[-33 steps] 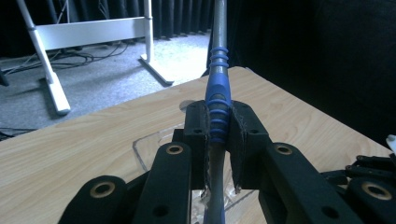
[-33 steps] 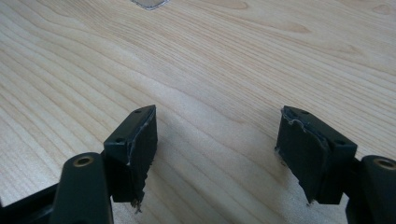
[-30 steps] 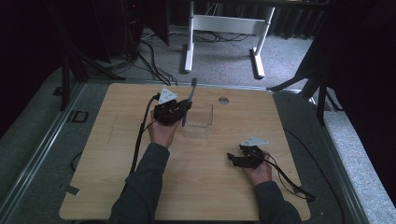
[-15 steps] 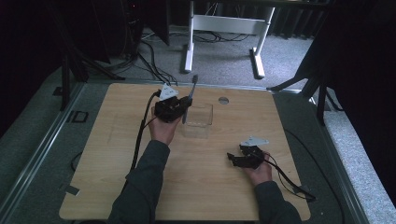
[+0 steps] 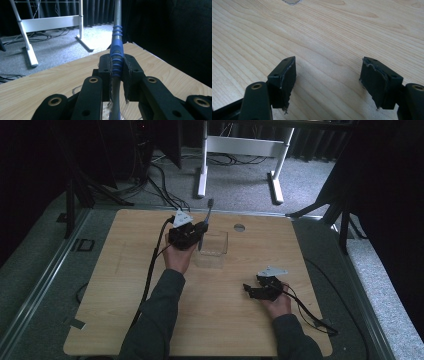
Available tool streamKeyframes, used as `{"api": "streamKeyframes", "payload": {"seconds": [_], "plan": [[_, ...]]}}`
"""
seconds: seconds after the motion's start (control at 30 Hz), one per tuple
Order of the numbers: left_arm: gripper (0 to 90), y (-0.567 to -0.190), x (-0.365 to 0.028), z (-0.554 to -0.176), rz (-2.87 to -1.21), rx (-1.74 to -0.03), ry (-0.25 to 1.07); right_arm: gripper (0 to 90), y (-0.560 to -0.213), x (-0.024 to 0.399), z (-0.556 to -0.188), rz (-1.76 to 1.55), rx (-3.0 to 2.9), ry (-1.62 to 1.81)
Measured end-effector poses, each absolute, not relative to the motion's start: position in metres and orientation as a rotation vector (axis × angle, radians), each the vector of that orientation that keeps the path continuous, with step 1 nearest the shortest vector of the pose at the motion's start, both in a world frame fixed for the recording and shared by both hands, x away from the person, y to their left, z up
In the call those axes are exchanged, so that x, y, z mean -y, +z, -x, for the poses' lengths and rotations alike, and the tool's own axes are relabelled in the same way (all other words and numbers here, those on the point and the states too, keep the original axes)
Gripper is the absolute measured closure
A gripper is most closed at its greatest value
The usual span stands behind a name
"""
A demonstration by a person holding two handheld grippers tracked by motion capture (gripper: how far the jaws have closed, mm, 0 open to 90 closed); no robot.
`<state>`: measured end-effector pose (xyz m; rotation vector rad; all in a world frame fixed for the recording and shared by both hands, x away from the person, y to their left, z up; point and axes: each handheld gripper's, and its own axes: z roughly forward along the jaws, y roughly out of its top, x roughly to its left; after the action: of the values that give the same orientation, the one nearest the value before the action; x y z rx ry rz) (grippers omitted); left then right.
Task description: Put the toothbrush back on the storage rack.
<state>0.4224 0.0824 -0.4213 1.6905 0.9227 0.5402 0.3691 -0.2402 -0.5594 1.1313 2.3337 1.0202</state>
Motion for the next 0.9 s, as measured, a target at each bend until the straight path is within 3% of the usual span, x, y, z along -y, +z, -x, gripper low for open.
{"api": "streamKeyframes", "payload": {"seconds": [0.9], "plan": [[78.3, -0.4281, -0.0744, -0.4259, -1.699, -0.87, 0.602, 28.4, -0.5595, 0.2402, -0.3695, -1.128, -2.335, 1.022]]}}
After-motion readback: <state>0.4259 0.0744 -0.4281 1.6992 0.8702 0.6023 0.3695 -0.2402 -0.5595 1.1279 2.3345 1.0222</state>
